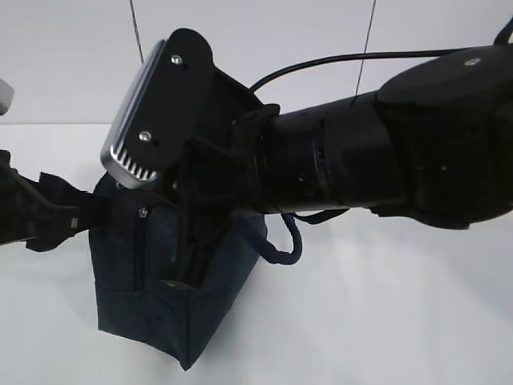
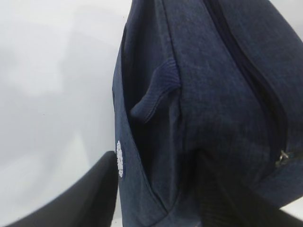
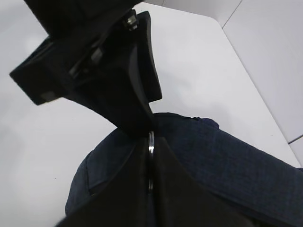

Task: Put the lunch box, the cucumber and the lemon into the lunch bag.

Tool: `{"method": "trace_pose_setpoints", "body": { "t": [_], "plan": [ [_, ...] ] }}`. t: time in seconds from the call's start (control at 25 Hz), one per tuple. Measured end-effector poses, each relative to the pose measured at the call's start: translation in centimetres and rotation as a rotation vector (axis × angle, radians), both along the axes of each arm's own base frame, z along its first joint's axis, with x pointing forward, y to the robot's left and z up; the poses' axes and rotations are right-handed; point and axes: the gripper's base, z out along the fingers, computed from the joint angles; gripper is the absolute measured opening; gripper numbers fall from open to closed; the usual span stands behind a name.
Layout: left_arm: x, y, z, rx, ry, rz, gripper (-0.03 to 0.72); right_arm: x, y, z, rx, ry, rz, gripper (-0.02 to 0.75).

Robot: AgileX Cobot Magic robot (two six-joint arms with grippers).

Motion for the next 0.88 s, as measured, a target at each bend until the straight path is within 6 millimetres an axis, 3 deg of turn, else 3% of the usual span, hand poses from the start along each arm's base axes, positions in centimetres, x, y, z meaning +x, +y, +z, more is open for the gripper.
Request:
{"method": "trace_pose_setpoints", "body": {
  "t": [0.16, 0.44, 0.88],
  "plan": [
    [0.27, -0.08, -0.08, -0.009, -0.008, 0.012, 0.313, 0.03, -0.02, 0.01, 0.001, 0.001, -0.005, 0.008],
    [0.36, -0.12, -0.02, -0.029, -0.009, 0.026, 0.017, 0.10, -0.06, -0.01, 0.001, 0.002, -0.010, 0.008],
    [0.56, -0.24, -0.35, -0.025, 0.001, 0.028, -0.005, 0.14, -0.05, -0.06, 0.001, 0.004, -0.013, 0.008]
  ]
}}
